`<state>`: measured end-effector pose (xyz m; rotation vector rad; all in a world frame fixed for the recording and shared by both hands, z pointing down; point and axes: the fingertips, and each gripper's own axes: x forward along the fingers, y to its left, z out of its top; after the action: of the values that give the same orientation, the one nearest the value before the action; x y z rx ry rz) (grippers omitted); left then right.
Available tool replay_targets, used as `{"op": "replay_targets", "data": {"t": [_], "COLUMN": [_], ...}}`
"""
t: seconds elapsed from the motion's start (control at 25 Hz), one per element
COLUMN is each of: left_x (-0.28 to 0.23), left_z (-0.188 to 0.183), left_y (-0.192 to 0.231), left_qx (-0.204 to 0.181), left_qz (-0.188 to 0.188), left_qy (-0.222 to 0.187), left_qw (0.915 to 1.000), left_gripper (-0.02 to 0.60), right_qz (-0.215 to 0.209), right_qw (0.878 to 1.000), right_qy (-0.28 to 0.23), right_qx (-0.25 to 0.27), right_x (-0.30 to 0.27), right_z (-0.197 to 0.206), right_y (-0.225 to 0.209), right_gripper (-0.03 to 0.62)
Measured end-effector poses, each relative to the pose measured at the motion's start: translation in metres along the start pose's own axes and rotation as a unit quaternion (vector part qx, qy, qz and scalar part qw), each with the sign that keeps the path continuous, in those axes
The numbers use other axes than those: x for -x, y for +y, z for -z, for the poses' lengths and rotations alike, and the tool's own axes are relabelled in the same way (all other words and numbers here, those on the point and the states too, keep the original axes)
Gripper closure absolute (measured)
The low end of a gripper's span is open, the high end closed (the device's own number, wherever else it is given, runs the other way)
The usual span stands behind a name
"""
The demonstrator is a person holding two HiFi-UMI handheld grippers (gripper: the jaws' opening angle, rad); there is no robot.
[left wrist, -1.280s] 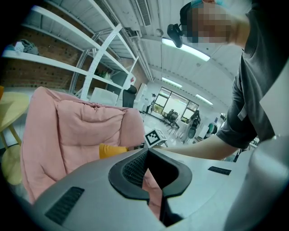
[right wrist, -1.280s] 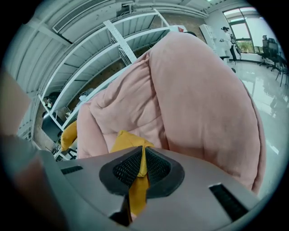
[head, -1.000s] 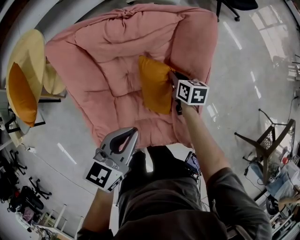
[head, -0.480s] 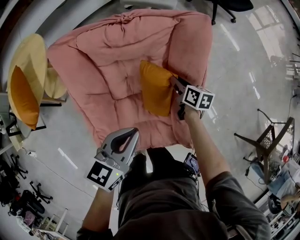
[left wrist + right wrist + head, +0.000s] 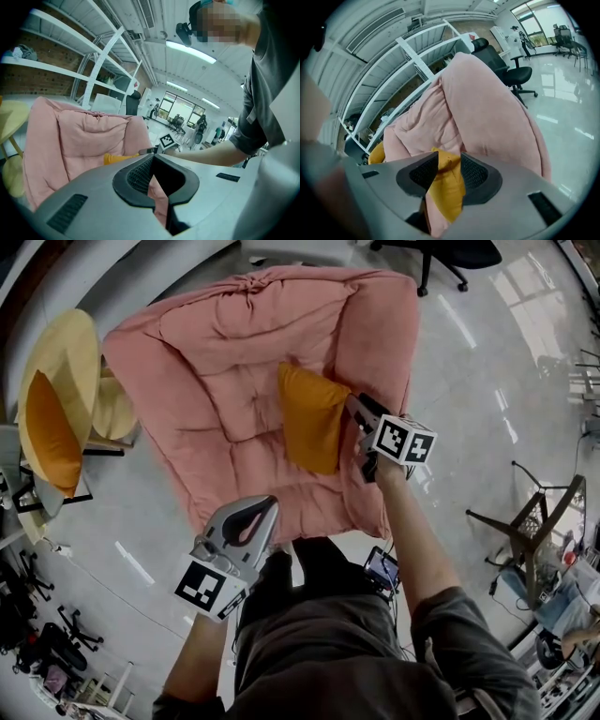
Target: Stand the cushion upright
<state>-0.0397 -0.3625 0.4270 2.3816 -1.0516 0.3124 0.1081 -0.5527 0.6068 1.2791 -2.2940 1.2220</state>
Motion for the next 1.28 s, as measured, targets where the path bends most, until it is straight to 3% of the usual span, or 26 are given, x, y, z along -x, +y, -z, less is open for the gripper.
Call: {"op": "replay_targets", "data": {"t": [0.08,0.2,0.32,0.84,1.28], "left_x": [0.002,0.005,0.008,0.039,0.06], "left_z": [-0.005,-0.015,-0.024,-0.051,-0.058], "left_y": [-0.001,-0.002,-0.002,-0.006,-0.004], "left_qx": [-0.003,-0.011,-0.019,-0.049,-0.055], "left_qz": [0.0,-0.001,-0.002,-0.009,-0.019], "left_qy": [-0.003,-0.01,-0.017,-0.028,-0.046], "left_qw": [1.0,0.9999,0.9997,0.9984,0.9972], "left_gripper": [0.572,0.571,0.571,0.571,0.572], "right_qz": [-0.009,-0.033,-0.063,-0.117,-0.129], "right_qw": [1.0,0.998,0.995,0.986,0.981], "right_qy": [-0.01,-0.018,-0.026,-0.045,-0.061], "right_qx": [0.019,0.048,0.067,0.112,0.13], "right_x": [0.01,0.027,0.043,0.102,0.133], "right_z": [-0.005,-0.01,-0.015,-0.026,-0.033], "right_y": [0.012,0.039,0.064,0.138,0.177], "right_gripper": [0.469,0.55,0.573,0.579,0.579]}}
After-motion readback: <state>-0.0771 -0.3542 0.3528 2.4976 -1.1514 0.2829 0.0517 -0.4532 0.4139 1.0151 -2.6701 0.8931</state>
